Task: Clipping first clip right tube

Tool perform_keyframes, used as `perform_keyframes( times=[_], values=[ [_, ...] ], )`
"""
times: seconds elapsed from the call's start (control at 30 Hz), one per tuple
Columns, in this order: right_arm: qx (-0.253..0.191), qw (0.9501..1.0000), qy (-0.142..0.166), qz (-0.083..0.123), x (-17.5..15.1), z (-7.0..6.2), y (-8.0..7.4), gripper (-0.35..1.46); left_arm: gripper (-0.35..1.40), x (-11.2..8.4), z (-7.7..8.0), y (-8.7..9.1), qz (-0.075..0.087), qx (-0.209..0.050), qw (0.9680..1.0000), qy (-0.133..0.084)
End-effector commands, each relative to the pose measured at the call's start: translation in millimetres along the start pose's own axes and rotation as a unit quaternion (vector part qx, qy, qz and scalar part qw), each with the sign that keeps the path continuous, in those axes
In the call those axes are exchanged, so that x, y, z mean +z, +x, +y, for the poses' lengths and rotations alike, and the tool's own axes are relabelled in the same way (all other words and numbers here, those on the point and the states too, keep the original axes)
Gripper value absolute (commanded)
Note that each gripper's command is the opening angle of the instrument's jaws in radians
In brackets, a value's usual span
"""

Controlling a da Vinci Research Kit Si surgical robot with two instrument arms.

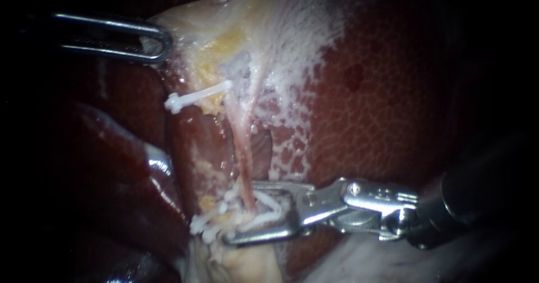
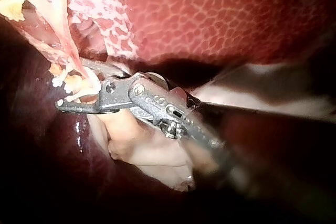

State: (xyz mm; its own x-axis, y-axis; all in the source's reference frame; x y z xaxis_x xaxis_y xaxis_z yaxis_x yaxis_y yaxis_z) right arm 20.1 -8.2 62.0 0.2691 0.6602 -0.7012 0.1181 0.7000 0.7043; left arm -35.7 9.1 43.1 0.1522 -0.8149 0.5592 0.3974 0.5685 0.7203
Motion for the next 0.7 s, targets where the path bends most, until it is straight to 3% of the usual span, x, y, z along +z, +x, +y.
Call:
perform_keyframes(
  times=[0.03, 0.27, 0.37, 0.57, 0.7],
  values=[
    [-0.001, 1.0, 0.0, -0.001, -0.1, 0.1, 0.0, 0.56, -0.18, 0.0, 0.0, 0.0, 0.0, 0.0, 1.0, 0.0],
    [-0.002, 1.0, 0.005, -0.002, -0.4, 0.3, -0.2, 0.45, -0.18, 0.0, 0.0, 0.0, 0.0, 0.0, 1.0, 0.0],
    [0.006, 0.9999, 0.009, -0.003, -0.7, 0.4, -0.3, 0.3, -0.18, 0.0, 0.0, 0.0, 0.0, 0.0, 1.0, 0.0],
    [0.015, 0.9998, 0.009, -0.007, -1.7, 1.7, -0.7, -0.29, -0.18, 0.1, 0.1, 0.1, 0.0, 0.0, 1.0, 0.0],
    [0.014, 0.9998, 0.009, -0.011, -2.3, 2.4, -1.0, -0.35, -0.18, 0.1, 0.1, 0.1, 0.0, 0.0, 1.0, 0.0]
  ],
)
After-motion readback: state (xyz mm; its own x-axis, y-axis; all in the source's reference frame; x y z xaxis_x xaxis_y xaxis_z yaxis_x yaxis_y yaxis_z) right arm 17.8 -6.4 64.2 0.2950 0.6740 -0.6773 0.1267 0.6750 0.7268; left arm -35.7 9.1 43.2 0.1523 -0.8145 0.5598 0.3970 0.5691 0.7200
